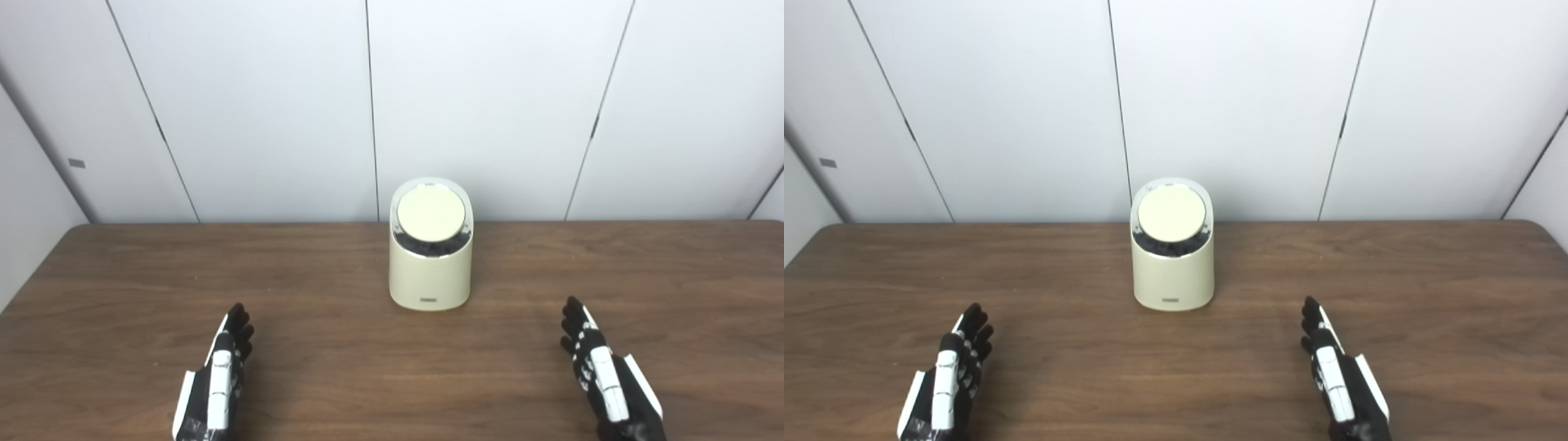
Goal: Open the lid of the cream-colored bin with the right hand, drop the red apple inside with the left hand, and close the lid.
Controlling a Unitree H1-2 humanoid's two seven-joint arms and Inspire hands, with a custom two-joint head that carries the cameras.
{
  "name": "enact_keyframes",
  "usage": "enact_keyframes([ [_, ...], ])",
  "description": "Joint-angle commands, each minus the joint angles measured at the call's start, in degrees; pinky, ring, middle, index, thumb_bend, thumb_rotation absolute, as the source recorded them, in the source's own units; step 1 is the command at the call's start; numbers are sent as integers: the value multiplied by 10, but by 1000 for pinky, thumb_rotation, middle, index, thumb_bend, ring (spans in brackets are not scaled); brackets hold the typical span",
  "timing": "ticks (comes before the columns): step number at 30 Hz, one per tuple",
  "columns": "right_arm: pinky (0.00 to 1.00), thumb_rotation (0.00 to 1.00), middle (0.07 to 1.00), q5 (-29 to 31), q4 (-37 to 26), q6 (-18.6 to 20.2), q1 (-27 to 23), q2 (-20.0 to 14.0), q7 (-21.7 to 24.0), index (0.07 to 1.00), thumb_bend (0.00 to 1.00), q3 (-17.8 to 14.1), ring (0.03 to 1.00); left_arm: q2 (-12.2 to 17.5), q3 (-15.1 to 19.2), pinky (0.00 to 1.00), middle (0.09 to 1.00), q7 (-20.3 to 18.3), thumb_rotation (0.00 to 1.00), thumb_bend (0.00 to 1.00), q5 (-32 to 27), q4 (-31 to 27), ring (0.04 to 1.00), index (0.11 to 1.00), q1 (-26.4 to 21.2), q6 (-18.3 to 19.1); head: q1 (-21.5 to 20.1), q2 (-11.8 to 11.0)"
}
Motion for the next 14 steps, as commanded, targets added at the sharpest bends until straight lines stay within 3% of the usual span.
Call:
enact_keyframes([
  [1,1000,1000,1000,9,-6,-29,-5,-4,-6,987,575,-2,1000,11,0,1000,981,-1,971,532,9,-7,978,994,15,-20,-1,0],
  [14,1000,1000,1000,45,13,-25,-23,-6,-10,990,615,-8,1000,11,5,1000,976,-6,947,541,4,7,975,982,1,-20,-9,4],
])
